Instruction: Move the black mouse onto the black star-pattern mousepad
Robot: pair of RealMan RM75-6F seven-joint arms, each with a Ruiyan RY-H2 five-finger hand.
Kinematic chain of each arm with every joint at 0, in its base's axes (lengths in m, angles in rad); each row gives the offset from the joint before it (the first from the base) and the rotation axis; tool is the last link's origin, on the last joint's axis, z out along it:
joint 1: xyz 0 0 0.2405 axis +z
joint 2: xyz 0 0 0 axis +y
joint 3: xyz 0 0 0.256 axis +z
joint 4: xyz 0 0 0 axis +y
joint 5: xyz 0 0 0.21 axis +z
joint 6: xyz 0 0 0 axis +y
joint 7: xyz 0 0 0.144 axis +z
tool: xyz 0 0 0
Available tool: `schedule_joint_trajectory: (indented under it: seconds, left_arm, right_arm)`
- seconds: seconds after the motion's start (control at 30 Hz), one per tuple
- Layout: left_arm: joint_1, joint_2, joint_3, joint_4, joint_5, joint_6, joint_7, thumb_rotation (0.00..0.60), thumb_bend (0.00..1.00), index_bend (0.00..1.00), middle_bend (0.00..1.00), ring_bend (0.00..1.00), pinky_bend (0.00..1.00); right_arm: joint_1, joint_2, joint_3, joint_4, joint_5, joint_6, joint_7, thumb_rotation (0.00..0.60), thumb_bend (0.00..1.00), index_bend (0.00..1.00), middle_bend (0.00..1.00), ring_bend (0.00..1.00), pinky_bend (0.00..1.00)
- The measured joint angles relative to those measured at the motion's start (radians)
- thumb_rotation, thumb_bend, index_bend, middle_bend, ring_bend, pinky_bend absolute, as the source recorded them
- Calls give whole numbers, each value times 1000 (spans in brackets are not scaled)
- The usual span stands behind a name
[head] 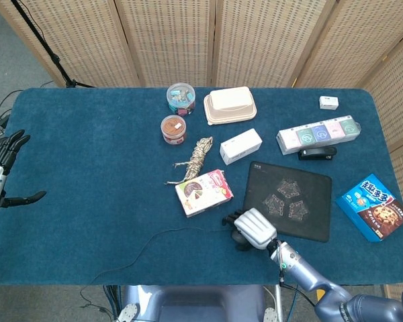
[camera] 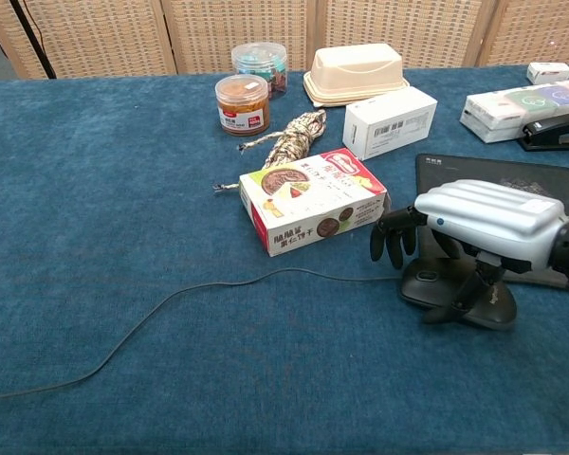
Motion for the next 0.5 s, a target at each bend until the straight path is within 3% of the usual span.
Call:
schedule_joint_trajectory:
  seconds: [0.5]
  left_arm:
    - [1,2,1,-6,5,-1,3,600,48,0,0,0,0]
  right_arm:
    - [-16,54,9,-76,-32,71,-44,600,251,364,460,420,615]
